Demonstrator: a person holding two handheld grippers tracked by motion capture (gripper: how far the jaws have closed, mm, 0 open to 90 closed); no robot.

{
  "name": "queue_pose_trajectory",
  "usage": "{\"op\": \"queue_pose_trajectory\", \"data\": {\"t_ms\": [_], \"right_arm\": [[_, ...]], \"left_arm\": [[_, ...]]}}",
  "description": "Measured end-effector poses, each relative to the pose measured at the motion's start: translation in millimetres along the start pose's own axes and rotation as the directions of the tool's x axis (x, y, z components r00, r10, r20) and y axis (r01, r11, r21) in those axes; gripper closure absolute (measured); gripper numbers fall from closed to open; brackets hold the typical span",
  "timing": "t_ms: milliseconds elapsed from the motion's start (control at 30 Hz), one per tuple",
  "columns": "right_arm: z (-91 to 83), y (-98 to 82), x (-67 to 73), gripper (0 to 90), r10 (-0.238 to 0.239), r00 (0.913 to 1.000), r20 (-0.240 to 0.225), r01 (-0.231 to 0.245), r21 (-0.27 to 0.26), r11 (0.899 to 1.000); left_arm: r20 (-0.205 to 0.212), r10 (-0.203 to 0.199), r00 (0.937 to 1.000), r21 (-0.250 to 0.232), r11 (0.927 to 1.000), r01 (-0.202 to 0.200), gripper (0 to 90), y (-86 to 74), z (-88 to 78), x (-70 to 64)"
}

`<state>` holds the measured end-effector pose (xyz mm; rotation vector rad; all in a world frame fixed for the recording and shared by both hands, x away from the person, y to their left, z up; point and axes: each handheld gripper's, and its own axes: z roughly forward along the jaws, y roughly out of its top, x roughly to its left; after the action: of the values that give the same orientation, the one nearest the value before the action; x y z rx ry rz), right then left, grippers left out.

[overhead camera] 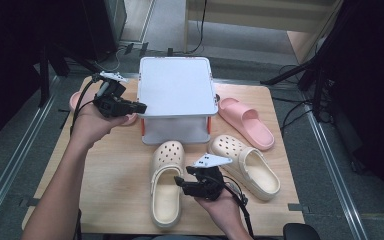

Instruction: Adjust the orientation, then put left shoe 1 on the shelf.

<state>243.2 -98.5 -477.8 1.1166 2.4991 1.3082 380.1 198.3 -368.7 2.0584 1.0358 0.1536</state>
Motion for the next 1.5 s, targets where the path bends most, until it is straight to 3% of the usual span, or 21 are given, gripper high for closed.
{"op": "queue_pose_trajectory", "data": {"t_ms": [267, 367, 567, 600, 733, 933, 1200, 1433, 1500], "right_arm": [[23.0, -9.4, 5.2, 42.5, 0.03, 0.9968, 0.074, -0.033, 0.044, 0.998], [31.8, -12.2, 4.2, 46.3, 0.059, 0.9956, 0.072, -0.063, 0.059, 0.996], [34.4, -12.4, 2.7, 51.5, 0.067, 0.9945, 0.081, -0.071, 0.045, 0.996], [33.1, -11.6, 2.2, 57.0, 0.071, 0.9943, 0.08, -0.075, 0.047, 0.996], [31.5, -10.2, -3.2, 63.8, 0.092, 0.994, 0.06, -0.095, 0.046, 0.994], [29.2, -4.6, -9.1, 76.1, 0.098, 0.9921, 0.079, -0.102, 0.058, 0.993], [21.0, 14.1, -17.5, 78.4, 0.087, 0.9919, 0.093, -0.092, 0.042, 0.995], [18.4, 44.8, -24.0, 78.4, 0.085, 0.9909, 0.104, -0.084, -0.006, 0.996], [23.9, 60.1, -29.0, 78.3, 0.082, 0.9873, 0.136, -0.08, -0.024, 0.997]], "left_arm": [[0.011, 0.002, 0.9999, 0.003, 1.0, -0.002, 84.3, -0.3, 10.5, 8.3], [0.013, 0.013, 0.9998, -0.005, 0.9999, -0.013, 85.0, -1.3, 10.6, 9.6], [0.009, 0.027, 0.9996, -0.008, 0.9996, -0.026, 85.0, -1.7, 11.0, 8.6], [0.004, 0.03, 0.9996, -0.009, 0.9995, -0.03, 84.8, -1.9, 10.9, 8.1], [-0.001, 0.034, 0.9994, -0.009, 0.9994, -0.034, 84.4, -1.9, 11.1, 6.6], [-0.001, 0.034, 0.9994, -0.008, 0.9994, -0.034, 84.0, -2.2, 10.9, 6.4], [-0.004, 0.035, 0.9994, -0.01, 0.9993, -0.035, 83.7, -2.0, 11.5, 5.8], [0.0, 0.032, 0.9995, -0.011, 0.9994, -0.032, 83.5, -2.3, 11.3, 6.1], [0.002, 0.034, 0.9994, -0.012, 0.9994, -0.034, 82.9, -2.7, 11.1, 6.4]]}}
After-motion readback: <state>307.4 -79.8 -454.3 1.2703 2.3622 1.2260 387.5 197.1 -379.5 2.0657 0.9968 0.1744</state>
